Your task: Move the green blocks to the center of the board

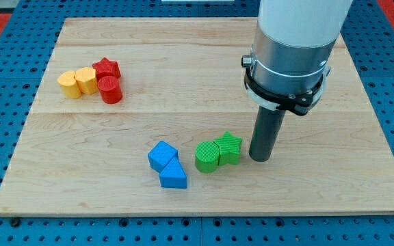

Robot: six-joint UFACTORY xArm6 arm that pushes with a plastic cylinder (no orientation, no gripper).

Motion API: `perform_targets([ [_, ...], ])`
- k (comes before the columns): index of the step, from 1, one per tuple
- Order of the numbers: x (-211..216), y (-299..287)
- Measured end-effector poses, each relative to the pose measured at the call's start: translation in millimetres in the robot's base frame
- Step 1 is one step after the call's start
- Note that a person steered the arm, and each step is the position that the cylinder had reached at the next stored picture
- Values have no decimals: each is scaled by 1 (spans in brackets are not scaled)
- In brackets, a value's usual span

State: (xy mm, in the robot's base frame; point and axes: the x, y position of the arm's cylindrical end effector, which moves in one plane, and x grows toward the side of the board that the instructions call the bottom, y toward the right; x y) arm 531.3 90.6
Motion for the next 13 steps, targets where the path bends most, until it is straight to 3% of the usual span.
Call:
perform_targets([
  [3, 54, -4],
  [4, 52, -34],
  [5, 41, -62],
  [9, -54, -75],
  [11, 22, -17],
  [12, -1, 25],
  [13, -36, 24],
])
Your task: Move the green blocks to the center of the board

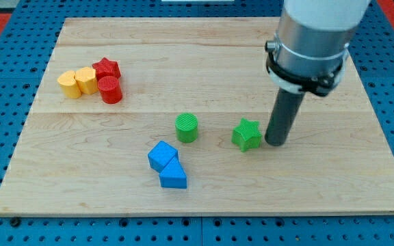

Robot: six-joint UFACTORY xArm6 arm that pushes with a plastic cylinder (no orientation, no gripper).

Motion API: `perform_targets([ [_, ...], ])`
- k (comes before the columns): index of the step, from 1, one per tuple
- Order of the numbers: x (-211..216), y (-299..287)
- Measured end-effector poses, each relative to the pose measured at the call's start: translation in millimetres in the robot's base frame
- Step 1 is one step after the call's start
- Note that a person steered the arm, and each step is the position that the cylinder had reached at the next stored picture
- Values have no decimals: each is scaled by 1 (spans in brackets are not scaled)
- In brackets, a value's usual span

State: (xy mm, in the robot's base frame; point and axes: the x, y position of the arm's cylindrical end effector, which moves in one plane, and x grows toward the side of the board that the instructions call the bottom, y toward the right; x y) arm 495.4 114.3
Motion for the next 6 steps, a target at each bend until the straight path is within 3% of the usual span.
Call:
perform_targets([
  [2, 43, -25],
  [6, -55, -101],
])
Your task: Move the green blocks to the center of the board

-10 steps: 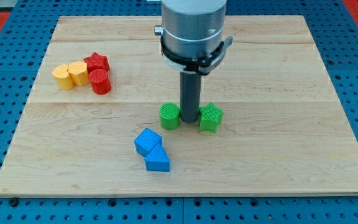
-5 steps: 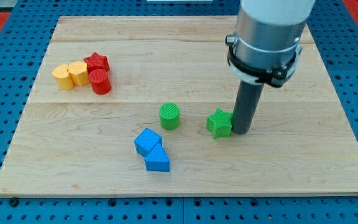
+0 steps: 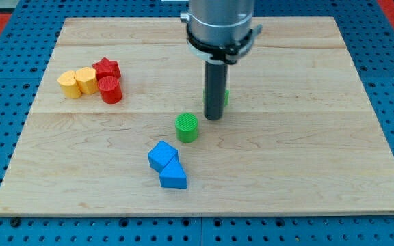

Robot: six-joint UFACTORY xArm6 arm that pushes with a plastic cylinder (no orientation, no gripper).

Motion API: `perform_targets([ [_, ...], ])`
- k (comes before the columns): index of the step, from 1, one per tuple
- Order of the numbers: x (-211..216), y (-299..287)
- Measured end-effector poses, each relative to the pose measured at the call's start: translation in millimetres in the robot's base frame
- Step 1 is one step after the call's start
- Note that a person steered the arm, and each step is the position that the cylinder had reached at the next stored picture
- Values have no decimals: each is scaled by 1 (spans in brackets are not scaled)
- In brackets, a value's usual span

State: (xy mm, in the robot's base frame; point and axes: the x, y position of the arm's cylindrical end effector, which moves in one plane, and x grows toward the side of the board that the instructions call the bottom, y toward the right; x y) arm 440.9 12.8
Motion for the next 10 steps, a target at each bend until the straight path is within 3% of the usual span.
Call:
perform_targets([
  [1, -14, -9],
  [3, 35, 26],
  [4, 76, 11],
  [5, 91, -6],
  [8, 17, -44],
  [9, 5, -54],
  [10, 26, -101],
])
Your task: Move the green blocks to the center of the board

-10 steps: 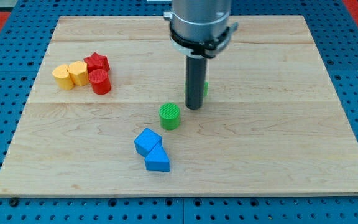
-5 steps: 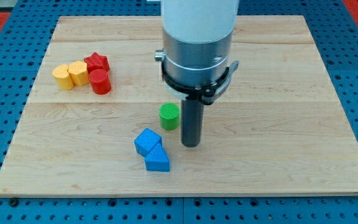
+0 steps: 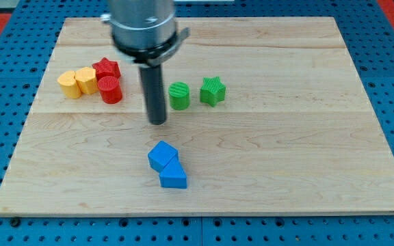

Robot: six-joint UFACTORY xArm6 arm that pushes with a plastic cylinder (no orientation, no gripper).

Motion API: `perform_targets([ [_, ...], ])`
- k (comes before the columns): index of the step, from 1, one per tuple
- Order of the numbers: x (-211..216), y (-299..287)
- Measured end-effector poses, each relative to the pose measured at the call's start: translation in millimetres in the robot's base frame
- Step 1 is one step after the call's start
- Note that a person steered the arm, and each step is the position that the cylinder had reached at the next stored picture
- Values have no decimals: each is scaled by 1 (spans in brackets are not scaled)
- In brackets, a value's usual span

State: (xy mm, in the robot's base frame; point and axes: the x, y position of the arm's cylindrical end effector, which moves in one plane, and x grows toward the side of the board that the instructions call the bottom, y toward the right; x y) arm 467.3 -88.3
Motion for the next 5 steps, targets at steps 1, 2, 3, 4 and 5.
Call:
perform_targets([
  [1, 5, -58],
  [2, 0, -127],
  [3, -11, -194],
  [4, -24, -217],
  [5, -52, -216],
])
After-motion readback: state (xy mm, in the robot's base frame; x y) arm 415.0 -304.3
